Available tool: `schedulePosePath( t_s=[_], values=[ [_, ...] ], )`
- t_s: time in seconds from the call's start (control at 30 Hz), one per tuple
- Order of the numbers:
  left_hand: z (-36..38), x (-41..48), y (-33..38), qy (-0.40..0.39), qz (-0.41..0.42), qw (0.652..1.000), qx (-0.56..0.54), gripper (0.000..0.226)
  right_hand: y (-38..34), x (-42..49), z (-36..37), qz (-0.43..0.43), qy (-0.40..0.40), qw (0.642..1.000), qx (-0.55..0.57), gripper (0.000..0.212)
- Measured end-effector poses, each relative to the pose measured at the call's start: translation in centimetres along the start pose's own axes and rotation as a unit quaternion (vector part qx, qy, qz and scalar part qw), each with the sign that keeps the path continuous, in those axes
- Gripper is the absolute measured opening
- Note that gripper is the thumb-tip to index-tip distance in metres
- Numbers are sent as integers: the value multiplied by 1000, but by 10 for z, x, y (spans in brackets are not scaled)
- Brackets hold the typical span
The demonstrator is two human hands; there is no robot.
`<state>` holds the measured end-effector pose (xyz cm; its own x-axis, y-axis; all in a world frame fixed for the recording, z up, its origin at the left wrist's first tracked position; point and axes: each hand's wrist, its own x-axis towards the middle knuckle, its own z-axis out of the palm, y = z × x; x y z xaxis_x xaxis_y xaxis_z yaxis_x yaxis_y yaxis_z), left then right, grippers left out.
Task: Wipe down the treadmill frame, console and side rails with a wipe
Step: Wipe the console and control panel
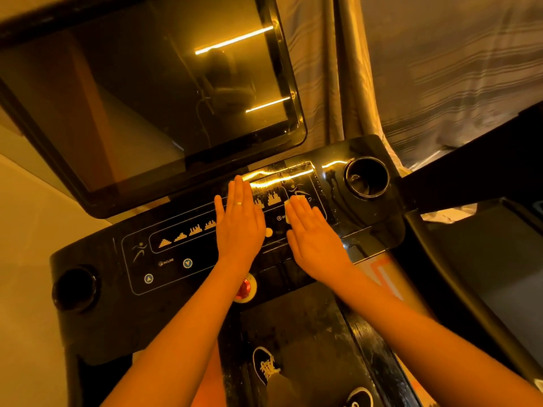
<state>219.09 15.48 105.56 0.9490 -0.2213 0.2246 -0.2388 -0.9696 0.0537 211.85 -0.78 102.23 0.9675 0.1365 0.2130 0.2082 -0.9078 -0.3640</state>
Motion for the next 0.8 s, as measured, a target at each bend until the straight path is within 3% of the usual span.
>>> schedulePosePath(
  t_s=[0.27,0.4,0.53,0.8],
  values=[
    [4,-2,4,8,-7,1000,-12,60,10,98,-23,-13,7,1000,-14,56],
    [6,0,3,10,-7,1000,-9,60,10,61,-16,-12,31,999,-8,58],
    [8,0,4,20,-8,1000,-22,59,10,7,-8,-7,-3,1000,-18,63],
    [6,-2,6,21,-9,1000,-16,58,8,43,-9,24,-4,1000,-17,62]
  ],
)
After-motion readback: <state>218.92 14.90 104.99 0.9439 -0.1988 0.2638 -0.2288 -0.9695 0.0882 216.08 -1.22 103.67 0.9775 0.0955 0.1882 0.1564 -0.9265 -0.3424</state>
